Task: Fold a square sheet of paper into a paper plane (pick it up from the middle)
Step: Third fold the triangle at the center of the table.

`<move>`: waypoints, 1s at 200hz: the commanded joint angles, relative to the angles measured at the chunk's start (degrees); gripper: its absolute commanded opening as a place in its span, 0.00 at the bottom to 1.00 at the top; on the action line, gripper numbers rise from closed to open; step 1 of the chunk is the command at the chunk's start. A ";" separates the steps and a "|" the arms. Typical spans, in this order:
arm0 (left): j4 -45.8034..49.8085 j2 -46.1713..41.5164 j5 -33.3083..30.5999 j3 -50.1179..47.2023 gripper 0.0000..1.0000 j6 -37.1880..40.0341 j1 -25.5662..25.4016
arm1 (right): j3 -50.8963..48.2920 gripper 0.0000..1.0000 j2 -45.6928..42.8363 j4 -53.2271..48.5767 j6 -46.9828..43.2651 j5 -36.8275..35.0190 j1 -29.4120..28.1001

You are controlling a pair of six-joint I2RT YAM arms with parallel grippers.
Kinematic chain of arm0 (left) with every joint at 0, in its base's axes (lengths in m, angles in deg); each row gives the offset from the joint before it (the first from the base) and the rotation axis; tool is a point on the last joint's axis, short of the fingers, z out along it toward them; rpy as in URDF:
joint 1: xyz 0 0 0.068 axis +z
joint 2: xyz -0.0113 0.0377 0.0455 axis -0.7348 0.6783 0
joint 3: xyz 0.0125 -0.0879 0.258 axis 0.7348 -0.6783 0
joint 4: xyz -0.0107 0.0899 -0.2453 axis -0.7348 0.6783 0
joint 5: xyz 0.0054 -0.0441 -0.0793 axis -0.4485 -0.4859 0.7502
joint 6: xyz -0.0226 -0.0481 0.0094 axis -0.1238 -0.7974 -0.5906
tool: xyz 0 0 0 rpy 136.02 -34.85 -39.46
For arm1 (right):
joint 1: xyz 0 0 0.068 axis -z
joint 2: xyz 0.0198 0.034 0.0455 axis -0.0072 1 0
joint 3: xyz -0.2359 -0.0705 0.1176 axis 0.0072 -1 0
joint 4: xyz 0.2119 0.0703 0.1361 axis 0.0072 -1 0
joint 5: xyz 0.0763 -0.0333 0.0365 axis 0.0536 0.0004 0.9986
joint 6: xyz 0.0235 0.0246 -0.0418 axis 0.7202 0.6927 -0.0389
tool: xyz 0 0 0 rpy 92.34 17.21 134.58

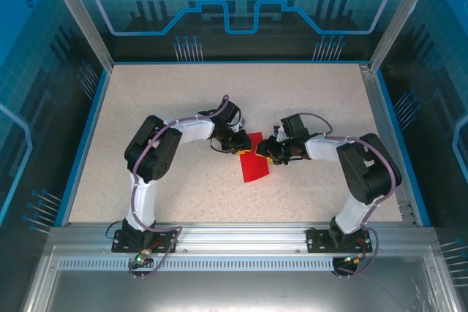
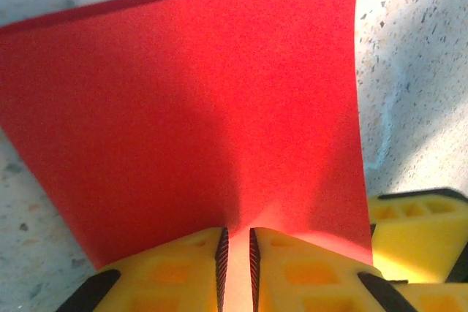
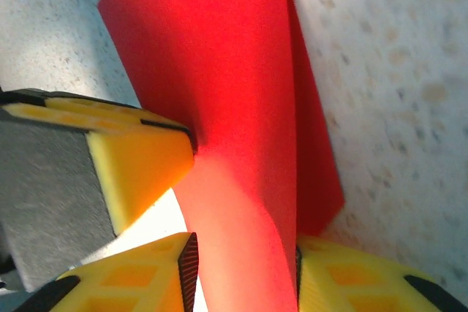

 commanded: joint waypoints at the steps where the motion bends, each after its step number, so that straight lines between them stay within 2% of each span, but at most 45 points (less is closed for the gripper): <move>1: 2.48 1.48 -0.91 1.36 0.19 4.19 -0.37 | 3.50 0.37 3.31 -3.03 -5.87 5.14 1.52; 29: 3.25 2.01 -1.09 2.14 0.17 7.14 -0.35 | 7.06 0.32 6.17 -6.42 -8.82 4.57 2.44; 52: 3.34 1.96 -1.15 2.75 0.18 8.80 -0.31 | 8.39 0.22 7.64 -7.98 -10.44 4.39 2.90; 77: 3.30 0.78 -1.88 3.01 0.19 9.69 -0.13 | 7.50 0.09 7.28 -5.81 -8.35 4.79 2.90; 87: 2.23 -0.73 -2.50 2.11 0.22 9.48 0.11 | 6.15 0.07 6.43 -3.48 -6.01 4.59 2.89; 104: -0.48 -4.63 -3.40 -0.75 0.35 9.37 0.14 | 4.80 0.06 4.89 0.28 -1.66 4.11 2.82; 134: -5.40 -13.47 -5.36 -8.39 0.49 11.74 -1.37 | 2.76 0.06 2.96 0.32 1.71 2.26 2.42; 151: -5.99 -18.15 -9.67 -12.49 0.51 15.16 -5.22 | 3.50 0.06 2.90 -1.58 1.32 2.37 2.38; 171: -5.56 -22.61 -18.22 -15.81 0.52 19.53 -13.21 | 3.94 0.06 2.97 -2.67 1.18 2.78 2.31; 185: -6.40 -24.62 -25.59 -18.33 0.54 20.92 -18.69 | 4.07 0.06 3.04 -2.99 0.97 2.79 2.39; 200: -7.44 -25.11 -29.44 -20.04 0.57 20.54 -21.83 | 4.11 0.06 3.28 -3.55 0.68 2.93 2.29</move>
